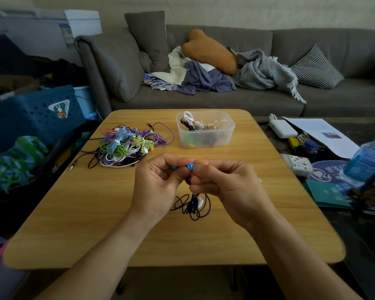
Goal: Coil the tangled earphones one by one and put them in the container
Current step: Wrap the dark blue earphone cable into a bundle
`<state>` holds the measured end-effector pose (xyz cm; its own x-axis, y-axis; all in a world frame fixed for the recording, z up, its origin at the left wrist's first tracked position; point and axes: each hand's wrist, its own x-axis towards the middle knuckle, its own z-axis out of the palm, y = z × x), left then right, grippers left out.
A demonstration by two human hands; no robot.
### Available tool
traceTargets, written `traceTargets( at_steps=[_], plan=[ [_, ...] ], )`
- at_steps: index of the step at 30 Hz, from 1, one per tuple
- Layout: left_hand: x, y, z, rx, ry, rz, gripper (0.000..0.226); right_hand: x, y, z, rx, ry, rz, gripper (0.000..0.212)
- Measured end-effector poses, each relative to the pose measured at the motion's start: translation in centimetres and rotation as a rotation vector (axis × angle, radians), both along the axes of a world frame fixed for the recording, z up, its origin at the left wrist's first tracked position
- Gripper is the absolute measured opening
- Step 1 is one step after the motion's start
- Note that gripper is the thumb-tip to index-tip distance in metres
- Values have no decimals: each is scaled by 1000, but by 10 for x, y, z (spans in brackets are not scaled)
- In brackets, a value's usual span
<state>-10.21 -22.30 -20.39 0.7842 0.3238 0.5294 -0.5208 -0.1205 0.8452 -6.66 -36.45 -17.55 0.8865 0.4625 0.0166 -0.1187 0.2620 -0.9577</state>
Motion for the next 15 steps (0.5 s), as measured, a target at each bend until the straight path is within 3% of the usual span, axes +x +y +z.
traceTargets(
  at_steps=[3,10,15],
  plan=[
    [-1,2,4,2,-12,-35,16,2,-5,2,-10,-50,48,13],
    [2,7,2,19,-12,-36,21,1,-7,3,-52,-189,27,13],
    [2,8,2,74,-18,-7,21,1,-7,1,-43,-185,17,13]
  ],
)
